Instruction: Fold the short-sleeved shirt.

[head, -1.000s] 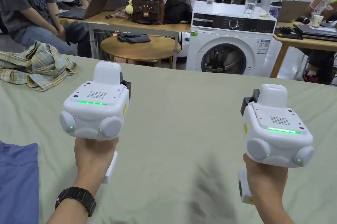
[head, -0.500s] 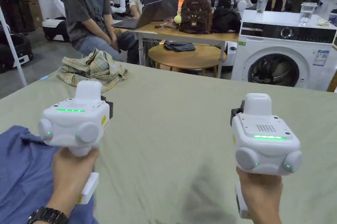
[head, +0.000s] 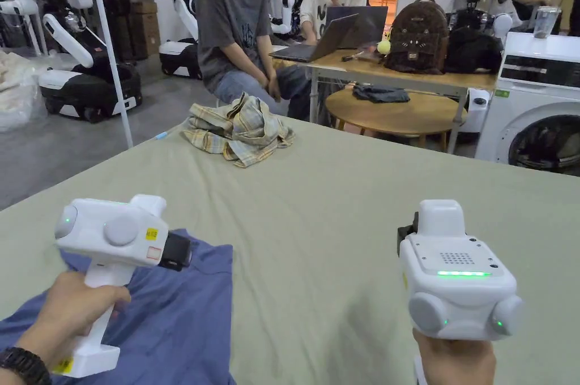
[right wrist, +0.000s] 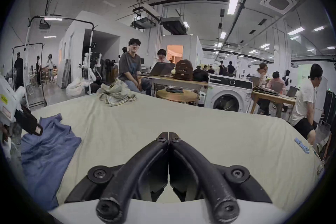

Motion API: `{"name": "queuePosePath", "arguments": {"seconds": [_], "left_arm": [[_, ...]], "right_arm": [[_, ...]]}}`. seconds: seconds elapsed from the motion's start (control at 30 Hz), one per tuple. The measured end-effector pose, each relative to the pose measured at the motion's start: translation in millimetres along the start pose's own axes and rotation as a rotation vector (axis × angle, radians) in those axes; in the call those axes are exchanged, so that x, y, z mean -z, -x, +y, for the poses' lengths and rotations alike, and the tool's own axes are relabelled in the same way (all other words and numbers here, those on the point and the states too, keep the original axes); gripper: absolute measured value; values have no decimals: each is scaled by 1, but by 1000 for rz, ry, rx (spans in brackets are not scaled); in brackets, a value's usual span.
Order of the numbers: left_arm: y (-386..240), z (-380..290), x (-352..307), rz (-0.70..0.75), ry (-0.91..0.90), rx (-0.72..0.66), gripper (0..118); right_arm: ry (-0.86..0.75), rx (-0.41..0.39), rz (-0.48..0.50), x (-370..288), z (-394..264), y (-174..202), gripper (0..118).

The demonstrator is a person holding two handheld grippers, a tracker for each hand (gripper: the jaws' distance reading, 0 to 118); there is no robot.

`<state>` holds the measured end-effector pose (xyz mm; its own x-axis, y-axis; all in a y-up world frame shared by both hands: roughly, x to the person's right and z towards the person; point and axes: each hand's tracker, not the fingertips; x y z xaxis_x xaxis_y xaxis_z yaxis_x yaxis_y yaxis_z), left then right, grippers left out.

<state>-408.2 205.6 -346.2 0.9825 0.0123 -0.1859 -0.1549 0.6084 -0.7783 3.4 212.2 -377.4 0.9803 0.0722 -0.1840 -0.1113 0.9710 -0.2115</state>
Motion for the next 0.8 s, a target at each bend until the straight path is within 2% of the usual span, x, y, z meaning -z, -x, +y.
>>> {"name": "queuePosePath", "arguments": {"seconds": [0.13, 0.2, 0.27, 0.33, 0.4, 0.43, 0.47, 0.5, 0.53, 0.57, 0.6, 0.67, 0.8], "left_arm": [[9, -24, 32, -10, 104, -73, 77], [8, -36, 53, 23, 194, -61, 77], [5, -50, 72, -17, 272, -40, 77], [10, -55, 83, 16, 156, -10, 79], [5, -55, 83, 42, 161, -51, 76], [3, -57, 80, 47, 151, -35, 68], [2, -58, 78, 20, 129, -18, 51], [0, -58, 77, -17, 102, 6, 27], [-4, -58, 75, -16, 91, 50, 11], [-10, -59, 74, 38, 92, 90, 5], [-11, -60, 72, 49, 93, 102, 4], [-6, -58, 71, 23, 80, 38, 3], [0, -49, 45, -12, -79, -72, 2]], "right_arm": [[25, -11, 6, 1, -8, -1, 0], [35, -19, 7, 1, -12, -3, 0], [40, -27, 3, 1, -15, -6, 0], [46, -38, -3, -1, -16, -8, 0], [47, -40, -6, -1, -18, -12, 0], [48, -40, -10, -1, -19, -13, 0], [50, -40, -12, -1, -19, -15, 0], [52, -39, -14, -1, -20, -17, 0], [55, -39, -17, -1, -21, -19, 0], [56, -40, -20, -1, -23, -20, 0], [59, -40, -25, -1, -24, -22, 0], [63, -37, -30, -2, -25, -27, 0], [61, -30, -47, -8, -25, -38, 0]]}}
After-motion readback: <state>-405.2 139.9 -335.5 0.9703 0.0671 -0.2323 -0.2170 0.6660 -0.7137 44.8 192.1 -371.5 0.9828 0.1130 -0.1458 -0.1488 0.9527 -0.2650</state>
